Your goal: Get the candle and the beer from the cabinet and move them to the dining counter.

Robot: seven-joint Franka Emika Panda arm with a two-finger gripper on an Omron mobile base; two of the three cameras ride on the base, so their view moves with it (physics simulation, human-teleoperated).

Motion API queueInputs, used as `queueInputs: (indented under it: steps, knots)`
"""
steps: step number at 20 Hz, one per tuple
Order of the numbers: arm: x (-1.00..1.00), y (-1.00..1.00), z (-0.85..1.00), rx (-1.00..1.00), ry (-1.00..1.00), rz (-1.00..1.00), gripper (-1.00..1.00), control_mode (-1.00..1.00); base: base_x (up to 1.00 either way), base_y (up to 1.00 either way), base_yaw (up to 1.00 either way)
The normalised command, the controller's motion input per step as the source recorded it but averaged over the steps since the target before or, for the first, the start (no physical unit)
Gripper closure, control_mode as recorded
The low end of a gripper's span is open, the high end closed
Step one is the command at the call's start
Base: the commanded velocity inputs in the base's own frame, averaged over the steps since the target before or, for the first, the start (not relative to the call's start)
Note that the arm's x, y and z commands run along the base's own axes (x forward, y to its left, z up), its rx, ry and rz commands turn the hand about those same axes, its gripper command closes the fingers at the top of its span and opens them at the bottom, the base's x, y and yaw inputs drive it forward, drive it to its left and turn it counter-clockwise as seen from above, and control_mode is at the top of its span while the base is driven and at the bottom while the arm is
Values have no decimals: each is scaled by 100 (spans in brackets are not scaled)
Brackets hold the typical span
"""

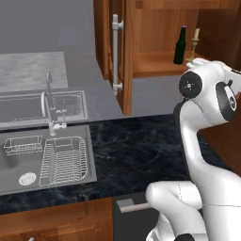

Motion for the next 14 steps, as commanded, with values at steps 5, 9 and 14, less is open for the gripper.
queueInputs:
  steps: [5,9,14]
  knots:
    - [1,-21,-5,0,0,-26,-100,-100,0,0,0]
    - [0,-15,-11,0,0,-29,-100,-100,0,0,0]
    - [0,-26,-9,0,0,-31,-100,-100,0,0,0]
